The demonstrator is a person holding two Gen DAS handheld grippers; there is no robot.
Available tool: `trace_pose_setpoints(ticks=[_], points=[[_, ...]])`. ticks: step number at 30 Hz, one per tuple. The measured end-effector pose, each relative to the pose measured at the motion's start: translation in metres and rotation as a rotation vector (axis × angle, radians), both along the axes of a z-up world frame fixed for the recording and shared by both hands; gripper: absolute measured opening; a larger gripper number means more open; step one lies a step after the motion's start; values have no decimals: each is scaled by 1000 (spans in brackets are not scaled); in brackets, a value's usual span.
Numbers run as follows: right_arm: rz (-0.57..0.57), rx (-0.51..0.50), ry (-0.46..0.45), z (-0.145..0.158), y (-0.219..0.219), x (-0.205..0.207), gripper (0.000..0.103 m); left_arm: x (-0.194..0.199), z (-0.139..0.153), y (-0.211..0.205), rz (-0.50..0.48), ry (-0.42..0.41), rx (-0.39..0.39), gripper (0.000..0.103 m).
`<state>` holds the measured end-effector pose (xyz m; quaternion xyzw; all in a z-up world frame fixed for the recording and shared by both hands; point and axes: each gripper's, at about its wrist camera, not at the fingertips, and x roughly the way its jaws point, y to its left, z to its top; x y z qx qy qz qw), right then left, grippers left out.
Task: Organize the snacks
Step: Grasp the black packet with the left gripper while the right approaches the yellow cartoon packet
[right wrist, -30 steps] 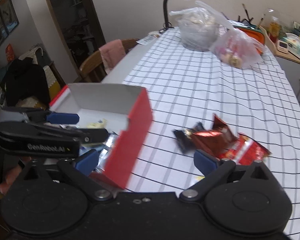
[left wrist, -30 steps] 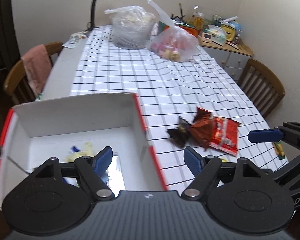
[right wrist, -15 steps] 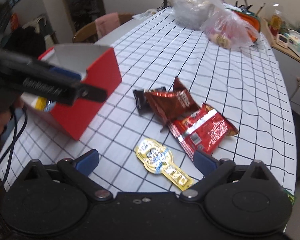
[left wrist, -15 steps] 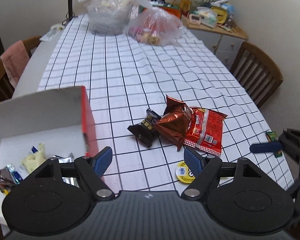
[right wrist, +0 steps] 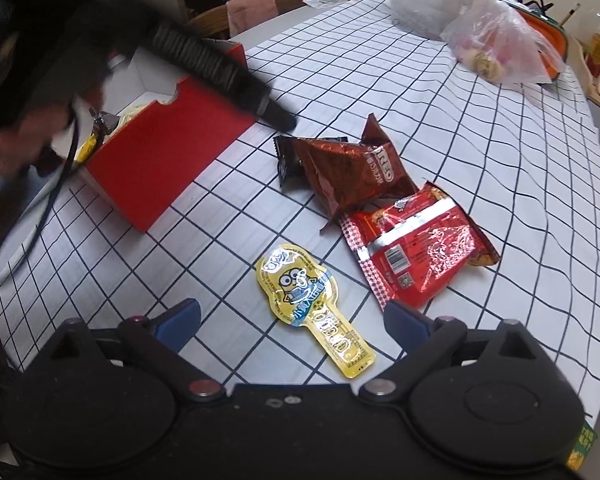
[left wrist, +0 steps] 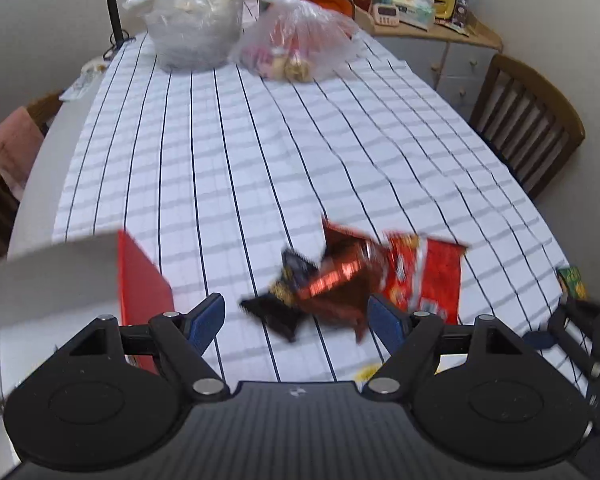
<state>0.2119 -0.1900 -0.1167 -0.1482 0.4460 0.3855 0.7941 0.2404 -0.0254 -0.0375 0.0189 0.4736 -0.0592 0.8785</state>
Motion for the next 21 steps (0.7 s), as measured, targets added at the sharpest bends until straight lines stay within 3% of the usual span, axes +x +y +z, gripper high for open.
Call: trace_pose_setpoints(ticks=[11,21], points=[[49,-8,11,-12,8,13,98,72,-35,3,59,140,58,78],[75,-50,7,-30,22,20,93,90,-69,-10,66,223,139,78]])
